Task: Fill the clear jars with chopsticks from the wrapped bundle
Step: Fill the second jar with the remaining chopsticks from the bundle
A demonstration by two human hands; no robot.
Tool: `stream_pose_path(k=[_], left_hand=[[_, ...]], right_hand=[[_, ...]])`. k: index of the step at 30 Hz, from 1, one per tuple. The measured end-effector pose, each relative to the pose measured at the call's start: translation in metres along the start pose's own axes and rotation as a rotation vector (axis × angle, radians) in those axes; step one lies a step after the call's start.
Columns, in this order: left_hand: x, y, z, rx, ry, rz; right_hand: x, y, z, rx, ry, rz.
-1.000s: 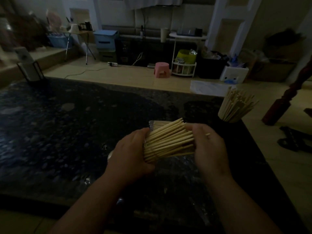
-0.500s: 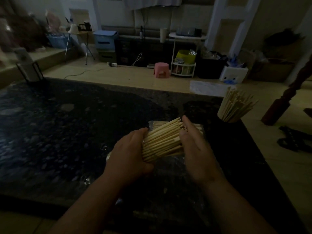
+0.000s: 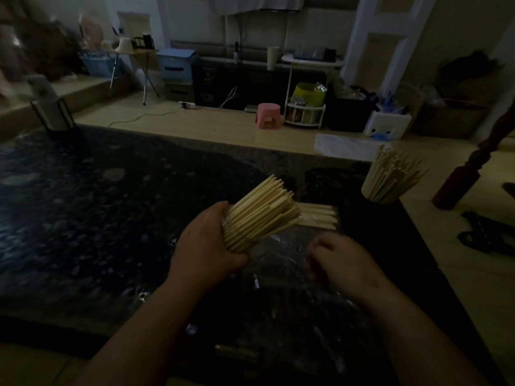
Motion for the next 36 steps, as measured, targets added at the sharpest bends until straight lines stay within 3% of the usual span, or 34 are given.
stream_pose_path(k=[3,7,11,16,20,25,29,33,36], left_hand=[[0.005,0.001,0.003,-0.020,0.036,-0.040],[0.010,0.005,0.008,-0.040,0.061,-0.065],[0.017,0.013,0.014,-0.073,0.096,-0.073],[0.025,0.017,0.020,-0.104,0.128,-0.095],[0.027,0.018,0.024,-0.132,0.139,-0.133],[0.032,0.018,0.030,-0.141,0.166,-0.148],[0.033,0.017,0.031,-0.126,0.179,-0.163],[0.034,0.014,0.033,-0.088,0.169,-0.158],[0.034,0.011,0.036,-0.067,0.157,-0.165]], right_hand=[[-0.014,-0.033,-0.001,0.219,0.024,-0.381],[-0.029,-0.060,-0.005,0.317,0.040,-0.377],[-0.044,-0.075,0.001,0.211,0.103,-0.415],[-0.080,-0.084,0.020,0.074,-0.161,-0.553],[-0.077,-0.084,0.046,-0.057,-0.153,-0.576],[-0.070,-0.094,0.088,-0.051,-0.132,-0.557],[-0.069,-0.077,0.119,-0.285,-0.193,-0.541],[-0.059,-0.087,0.146,-0.172,0.033,-0.773],[-0.055,-0.091,0.157,-0.071,0.079,-0.802]])
Point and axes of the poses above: each hand's wrist, its own z-axis towards the middle knuckle, its own y-axis out of the back of the hand, x = y × z, the point moved 7 cm from there along z, towards the middle knuckle, and after that the axes turned 6 degrees about -z, right-handed, at the moved point
